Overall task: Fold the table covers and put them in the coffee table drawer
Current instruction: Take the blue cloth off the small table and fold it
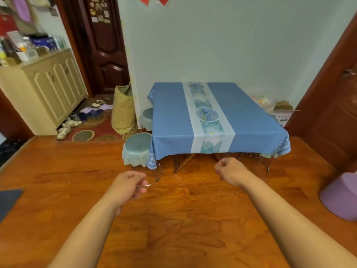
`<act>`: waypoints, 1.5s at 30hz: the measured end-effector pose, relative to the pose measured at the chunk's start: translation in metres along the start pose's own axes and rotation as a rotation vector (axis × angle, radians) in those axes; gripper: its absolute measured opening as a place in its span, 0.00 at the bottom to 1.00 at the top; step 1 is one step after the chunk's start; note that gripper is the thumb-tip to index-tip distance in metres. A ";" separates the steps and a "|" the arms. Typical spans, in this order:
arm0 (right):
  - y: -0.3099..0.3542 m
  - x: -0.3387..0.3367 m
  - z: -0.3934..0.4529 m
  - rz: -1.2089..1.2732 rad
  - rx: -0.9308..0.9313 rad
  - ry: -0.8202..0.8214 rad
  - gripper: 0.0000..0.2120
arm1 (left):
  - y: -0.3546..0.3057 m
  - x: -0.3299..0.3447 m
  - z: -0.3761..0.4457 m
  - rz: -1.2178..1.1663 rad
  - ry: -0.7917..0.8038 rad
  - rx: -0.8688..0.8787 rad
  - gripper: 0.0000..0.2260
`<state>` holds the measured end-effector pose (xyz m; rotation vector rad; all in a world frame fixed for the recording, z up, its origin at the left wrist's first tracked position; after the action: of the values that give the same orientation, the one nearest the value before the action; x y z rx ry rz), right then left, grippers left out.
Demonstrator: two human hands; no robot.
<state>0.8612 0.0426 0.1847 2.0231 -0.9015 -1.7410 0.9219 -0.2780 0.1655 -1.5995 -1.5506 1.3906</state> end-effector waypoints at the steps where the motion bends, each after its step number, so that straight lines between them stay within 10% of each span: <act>1: -0.003 0.002 0.017 0.011 0.037 -0.009 0.06 | -0.006 0.006 0.022 0.018 0.043 -0.017 0.09; 22: -0.153 0.066 0.450 0.639 0.752 0.220 0.10 | -0.066 0.248 0.331 -0.201 -0.176 -0.467 0.08; 30: -0.210 0.117 0.554 1.210 1.184 -0.010 0.15 | -0.051 0.289 0.386 -0.211 -0.280 -0.602 0.09; 45: -0.208 0.066 0.493 1.875 0.920 -0.021 0.20 | -0.038 0.330 0.377 -0.246 -0.081 -0.861 0.14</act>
<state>0.4410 0.2323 -0.0938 0.4486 -2.5242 -0.1797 0.5110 -0.0690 -0.0340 -1.6984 -2.5002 0.6692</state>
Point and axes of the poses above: each hand's wrist, its own z-axis towards the middle knuckle, its own x-axis out of the palm, y = z × x, the point moved 1 cm from there along z, towards the middle knuckle, and after that the axes turned 7 degrees about -y, right-handed, at the moved point
